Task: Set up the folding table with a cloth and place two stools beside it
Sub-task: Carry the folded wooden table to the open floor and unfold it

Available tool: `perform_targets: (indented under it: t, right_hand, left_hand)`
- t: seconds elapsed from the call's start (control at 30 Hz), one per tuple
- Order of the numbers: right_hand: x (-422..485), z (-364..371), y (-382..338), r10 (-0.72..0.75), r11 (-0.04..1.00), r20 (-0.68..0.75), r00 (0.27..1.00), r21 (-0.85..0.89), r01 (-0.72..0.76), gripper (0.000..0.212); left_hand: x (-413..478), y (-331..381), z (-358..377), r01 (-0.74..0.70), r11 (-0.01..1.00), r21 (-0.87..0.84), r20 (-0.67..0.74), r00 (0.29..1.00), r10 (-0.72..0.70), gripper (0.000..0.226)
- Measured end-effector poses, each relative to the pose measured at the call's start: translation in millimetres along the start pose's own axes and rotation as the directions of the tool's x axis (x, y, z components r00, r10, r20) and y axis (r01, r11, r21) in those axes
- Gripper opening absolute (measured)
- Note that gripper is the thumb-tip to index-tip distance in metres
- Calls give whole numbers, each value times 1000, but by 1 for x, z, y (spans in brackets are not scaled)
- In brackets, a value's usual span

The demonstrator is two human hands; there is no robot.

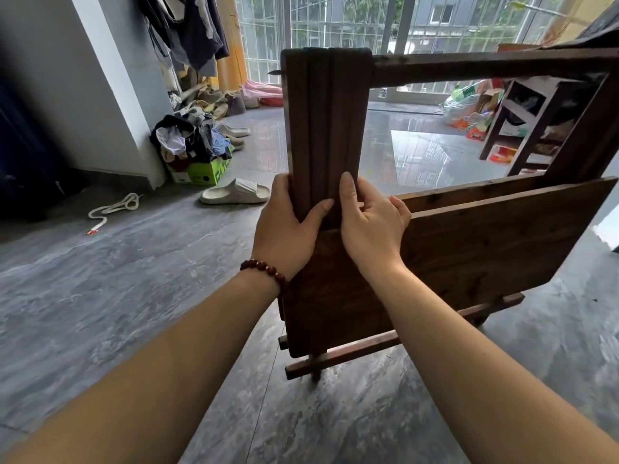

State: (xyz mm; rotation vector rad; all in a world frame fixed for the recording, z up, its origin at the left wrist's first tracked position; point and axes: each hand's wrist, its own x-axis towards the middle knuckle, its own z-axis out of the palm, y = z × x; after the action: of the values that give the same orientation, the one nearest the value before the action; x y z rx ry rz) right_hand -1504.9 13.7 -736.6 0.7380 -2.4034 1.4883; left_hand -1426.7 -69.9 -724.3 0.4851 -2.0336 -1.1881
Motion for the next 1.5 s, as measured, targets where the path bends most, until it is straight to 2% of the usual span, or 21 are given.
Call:
perform_targets:
  t: [0.1, 0.2, 0.3, 0.4, 0.53, 0.63, 0.73, 0.9, 1.07, 1.2, 1.27, 1.37, 1.5]
  right_hand:
    - [-1, 1, 0, -17, 1000, -34, 999, 20, 18, 31]
    - [-2, -4, 2, -52, 995, -34, 998, 78, 54, 36]
    - [2, -11, 5, -101, 979, 42, 994, 181, 92, 45]
    - [9, -18, 11, -140, 937, 118, 983, 337, 93, 43]
    - [14, -28, 15, -155, 888, 221, 963, 459, 38, 48]
    - [10, -31, 18, -152, 894, 150, 977, 442, 71, 40]
    - [2, -33, 21, -145, 889, 52, 988, 446, 107, 27]
    - [-9, -40, 17, -78, 881, 16, 997, 469, 62, 23]
    - [-24, -35, 3, -63, 870, 117, 991, 493, -2, 37]
    - [-32, -25, -11, -2, 878, 151, 989, 474, -71, 72]
    - [-33, -23, -15, 4, 908, 134, 991, 414, -60, 82]
    - [-33, -25, -13, 0, 935, 153, 988, 351, -55, 84]
    - [-32, -29, -14, 20, 913, 181, 983, 397, -92, 76]
  left_hand:
    - [-5, 1, 3, -7, 1000, 29, -53, 999, 8, 39]
    - [-12, 2, 8, -10, 999, 52, -109, 994, 16, 36]
    - [-21, 6, 15, 10, 996, 86, -170, 985, 5, 33]
    - [-30, 13, 20, 15, 995, 99, -181, 983, 3, 34]
    - [-36, 21, 21, -24, 990, 140, -130, 991, 43, 27]
    - [-37, 22, 13, -118, 975, 187, -86, 987, 136, 26]
    - [-35, 19, 3, -213, 958, 192, 34, 977, 210, 31]
    - [-28, 16, -4, -188, 981, 46, 220, 960, 174, 46]
    - [-26, 10, 5, -196, 975, 101, 173, 969, 176, 49]
    - [-22, 7, 2, -166, 980, 106, 216, 966, 140, 36]
    - [-21, 7, 2, -153, 984, 85, 253, 959, 128, 47]
    - [-23, 10, 4, -128, 987, 93, 249, 963, 101, 56]
    - [-23, 14, 4, -127, 983, 135, 239, 967, 92, 45]
